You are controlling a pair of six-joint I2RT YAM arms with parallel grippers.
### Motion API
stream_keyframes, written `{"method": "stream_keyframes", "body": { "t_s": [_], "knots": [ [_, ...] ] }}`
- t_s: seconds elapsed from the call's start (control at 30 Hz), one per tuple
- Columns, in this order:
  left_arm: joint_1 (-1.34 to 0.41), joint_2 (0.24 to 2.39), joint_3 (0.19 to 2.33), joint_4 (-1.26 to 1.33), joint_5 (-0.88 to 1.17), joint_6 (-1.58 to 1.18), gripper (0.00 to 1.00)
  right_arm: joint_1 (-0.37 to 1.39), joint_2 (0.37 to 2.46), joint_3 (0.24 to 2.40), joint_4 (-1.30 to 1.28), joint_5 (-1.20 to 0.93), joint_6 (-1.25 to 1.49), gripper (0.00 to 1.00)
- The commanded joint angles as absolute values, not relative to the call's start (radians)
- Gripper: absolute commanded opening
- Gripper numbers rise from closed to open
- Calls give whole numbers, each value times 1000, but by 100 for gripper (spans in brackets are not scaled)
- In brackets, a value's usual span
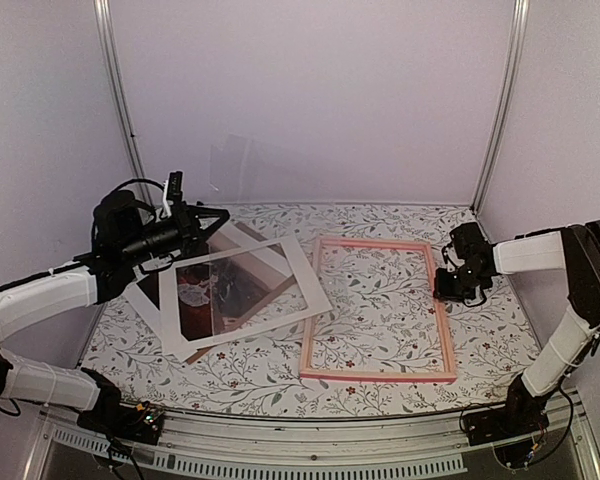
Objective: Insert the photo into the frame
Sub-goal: Move the frame body to the center of the board.
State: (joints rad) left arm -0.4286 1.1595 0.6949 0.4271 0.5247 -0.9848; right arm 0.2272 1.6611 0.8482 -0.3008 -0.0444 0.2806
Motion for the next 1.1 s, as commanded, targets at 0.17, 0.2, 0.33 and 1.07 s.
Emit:
{"method": "stream_keyframes", "body": {
  "t_s": [0.17, 0.2, 0.33, 1.07],
  "knots": [
    [-452, 1145, 676, 521, 499, -1002, 0, 347, 1609, 757, -301, -37, 429, 14],
    [-455, 1147, 673, 524, 497, -1003, 0, 358, 1608, 755, -290, -40, 439, 14],
    [-470, 1156, 659, 539, 485, -1008, 0, 401, 1617, 763, -261, -38, 483, 15],
    [-717, 1395, 707, 792, 424, -1201, 0, 242, 1472, 888, -399, -22, 380, 55]
  ]
}}
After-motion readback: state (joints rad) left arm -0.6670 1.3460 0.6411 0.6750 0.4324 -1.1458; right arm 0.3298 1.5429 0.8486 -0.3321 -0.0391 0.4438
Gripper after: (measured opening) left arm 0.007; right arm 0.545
